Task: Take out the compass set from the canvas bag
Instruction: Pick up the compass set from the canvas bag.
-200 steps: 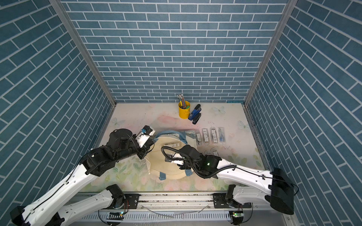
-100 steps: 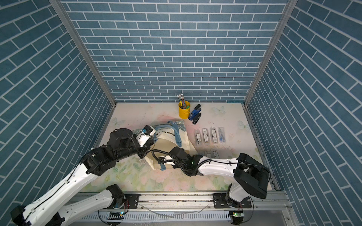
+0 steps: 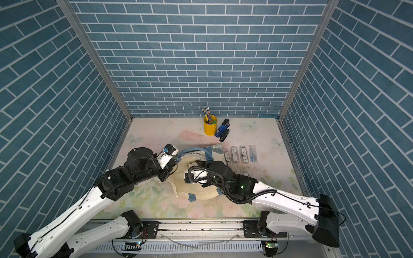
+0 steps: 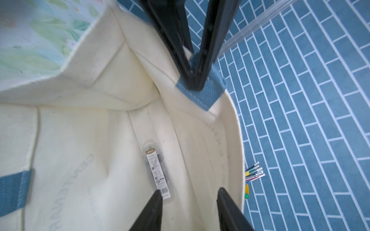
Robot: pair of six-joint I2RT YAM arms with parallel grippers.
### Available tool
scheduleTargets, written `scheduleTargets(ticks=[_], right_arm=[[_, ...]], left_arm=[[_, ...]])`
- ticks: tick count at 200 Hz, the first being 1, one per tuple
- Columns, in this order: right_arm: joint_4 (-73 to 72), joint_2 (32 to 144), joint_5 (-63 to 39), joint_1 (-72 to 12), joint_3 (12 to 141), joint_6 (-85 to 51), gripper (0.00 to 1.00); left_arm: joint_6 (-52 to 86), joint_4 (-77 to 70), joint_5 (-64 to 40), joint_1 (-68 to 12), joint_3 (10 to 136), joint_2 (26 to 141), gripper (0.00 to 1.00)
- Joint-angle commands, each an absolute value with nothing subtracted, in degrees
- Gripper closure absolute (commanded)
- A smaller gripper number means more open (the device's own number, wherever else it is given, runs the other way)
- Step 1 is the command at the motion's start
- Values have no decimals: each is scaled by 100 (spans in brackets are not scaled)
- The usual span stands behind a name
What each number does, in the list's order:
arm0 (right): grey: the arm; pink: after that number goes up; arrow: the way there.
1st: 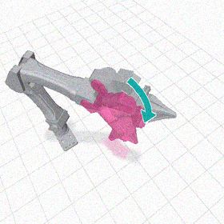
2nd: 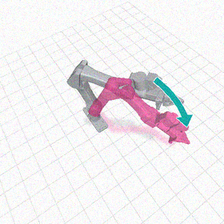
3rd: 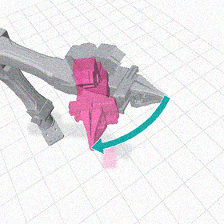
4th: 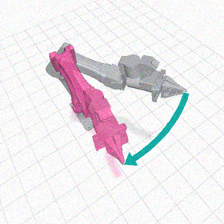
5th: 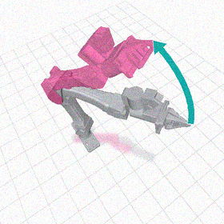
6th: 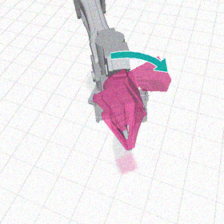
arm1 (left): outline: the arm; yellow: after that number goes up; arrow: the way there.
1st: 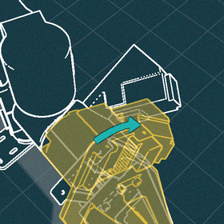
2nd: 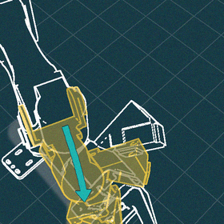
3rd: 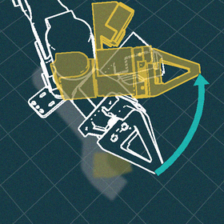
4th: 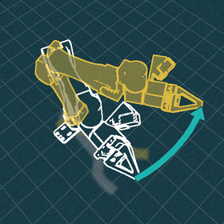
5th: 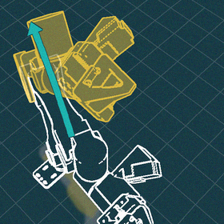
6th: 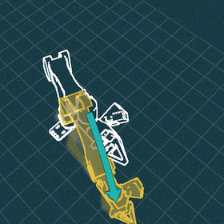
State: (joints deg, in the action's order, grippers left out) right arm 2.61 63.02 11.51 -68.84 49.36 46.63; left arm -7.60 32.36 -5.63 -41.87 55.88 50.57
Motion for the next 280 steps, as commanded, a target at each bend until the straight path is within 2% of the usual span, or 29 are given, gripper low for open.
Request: scheduleTargets(ticks=[1, 49, 96, 164, 182, 226, 280], right_arm=[[606, 6477, 726, -7120, 5219, 5241, 53], [181, 7444, 1039, -7190, 5106, 5648, 57], [-118, 7988, 1021, -6510, 4940, 5491, 64], [-896, 9073, 1033, -6145, 5080, 5491, 67], [-1012, 9329, 972, -6070, 5149, 5448, 64], [-1467, 9998, 1066, -5885, 5356, 5531, 51], [-1467, 10569, 945, -5748, 5797, 5648, 42]], left_arm=[[-791, 2945, -605, -4178, 5563, 4995, 100], [-822, 2958, -689, -4184, 5599, 5037, 100], [-878, 2977, -834, -4176, 5615, 5052, 100], [-965, 3046, -1081, -4182, 5690, 5088, 100], [-1009, 3088, -1157, -4183, 5712, 5110, 100], [-1154, 3310, -1443, -4183, 5858, 5141, 100], [-1441, 3611, -1777, -4184, 5960, 5159, 100]])
